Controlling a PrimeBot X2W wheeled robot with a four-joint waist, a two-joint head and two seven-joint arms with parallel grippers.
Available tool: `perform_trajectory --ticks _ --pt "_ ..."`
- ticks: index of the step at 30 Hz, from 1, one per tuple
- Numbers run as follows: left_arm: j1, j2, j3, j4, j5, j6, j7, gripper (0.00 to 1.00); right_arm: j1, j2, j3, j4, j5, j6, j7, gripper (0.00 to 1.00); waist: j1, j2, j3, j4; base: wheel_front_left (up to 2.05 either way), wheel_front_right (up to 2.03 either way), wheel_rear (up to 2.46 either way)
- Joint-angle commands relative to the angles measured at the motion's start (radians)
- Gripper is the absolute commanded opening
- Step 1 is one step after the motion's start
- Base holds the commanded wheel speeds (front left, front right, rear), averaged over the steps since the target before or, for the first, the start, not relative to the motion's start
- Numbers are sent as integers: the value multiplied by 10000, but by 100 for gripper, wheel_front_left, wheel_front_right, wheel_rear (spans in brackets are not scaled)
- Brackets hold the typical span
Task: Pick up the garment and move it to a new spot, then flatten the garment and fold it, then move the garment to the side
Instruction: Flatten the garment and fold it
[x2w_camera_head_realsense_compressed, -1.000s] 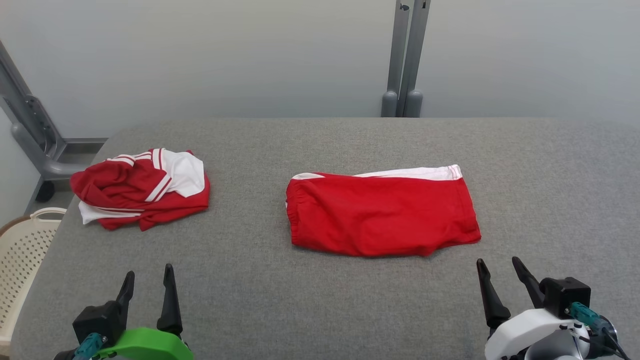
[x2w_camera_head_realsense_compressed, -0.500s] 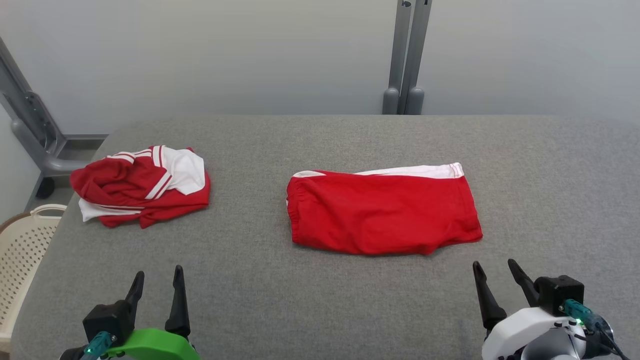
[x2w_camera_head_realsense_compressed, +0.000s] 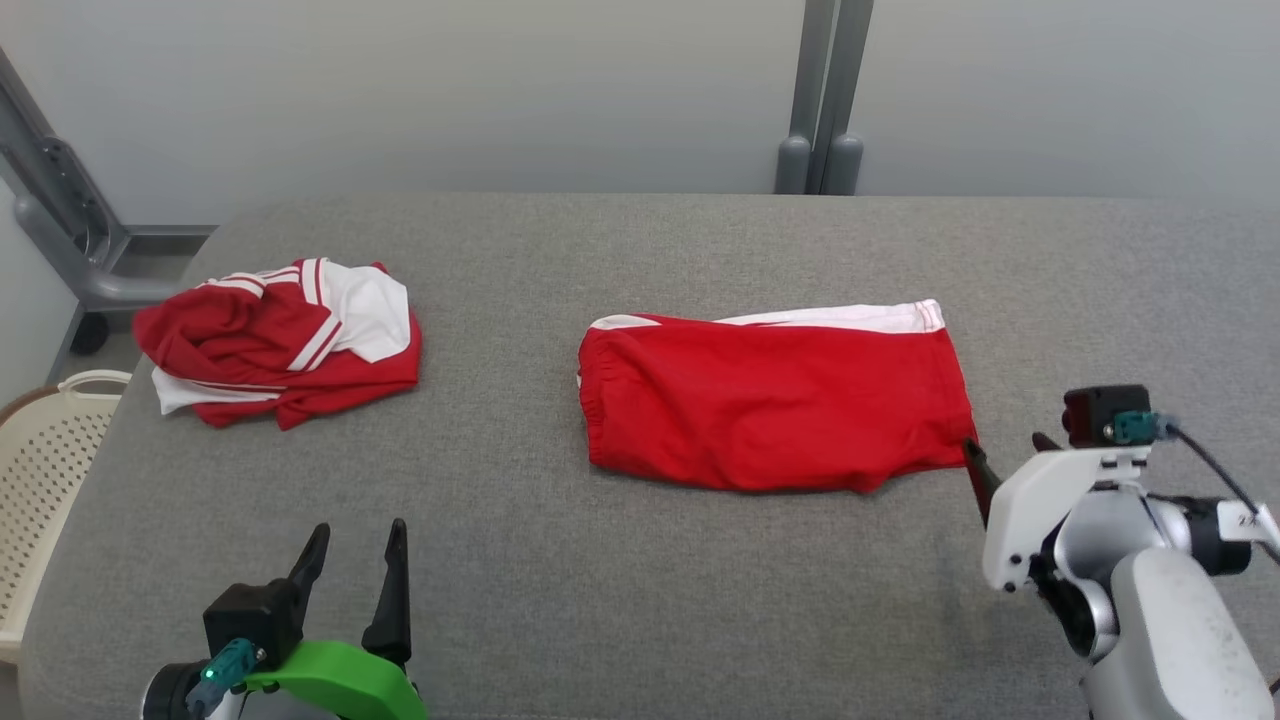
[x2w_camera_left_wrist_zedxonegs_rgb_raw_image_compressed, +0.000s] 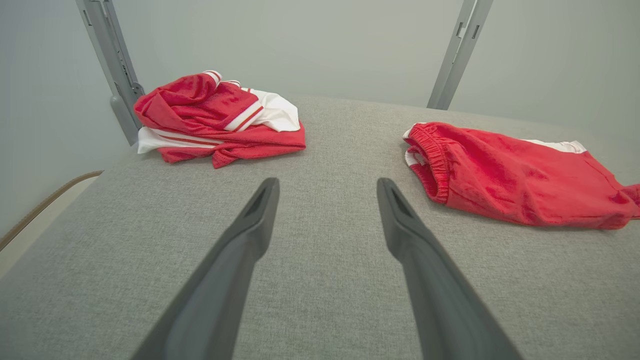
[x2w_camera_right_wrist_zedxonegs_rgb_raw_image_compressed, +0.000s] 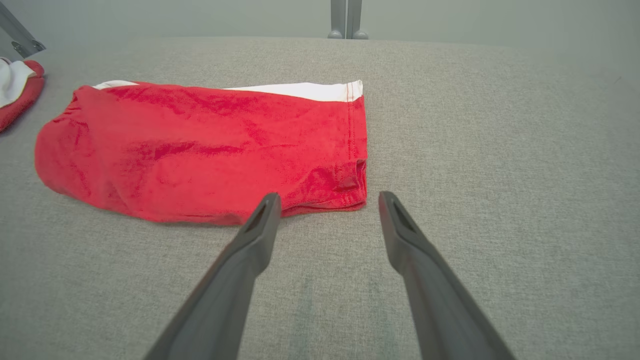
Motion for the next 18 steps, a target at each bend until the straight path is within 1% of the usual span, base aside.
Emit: perform_trajectory --ticks 1,2,3,6,11,13,16,18 --pt "-218 -15 -66 -53 82 -75 2 100 -561 -84 -341 198 -188 -11 630 100 0 0 254 159 0 0 0" --pt "-264 -34 -124 -58 85 -121 24 100 -863 -112 -572 309 -274 -11 979 100 0 0 356 220 0 0 0" --pt "-264 -34 -124 -58 85 -121 24 100 -863 -112 -572 309 -274 -11 979 100 0 0 356 220 0 0 0" --pt "-495 -97 -283 -87 148 -199 -27 100 -1782 -186 -1463 804 -490 -11 1803 100 0 0 675 471 0 0 0" --pt "-836 -187 -544 -91 250 -342 -69 100 -3033 -277 -2656 1820 -1007 -6 2712 100 0 0 1151 957 0 0 0" --pt "-950 -214 -627 -94 289 -373 -88 100 -3445 -339 -3088 2207 -1286 -6 2931 100 0 0 1329 1130 0 0 0" --pt "-1175 -252 -775 -115 344 -424 -88 100 -4069 -493 -3450 2892 -1876 -6 3219 100 0 0 1684 1431 0 0 0" --pt "-1265 -274 -847 -97 356 -455 -93 100 -4333 -577 -3590 3188 -2068 -6 3213 100 0 0 1839 1551 0 0 0"
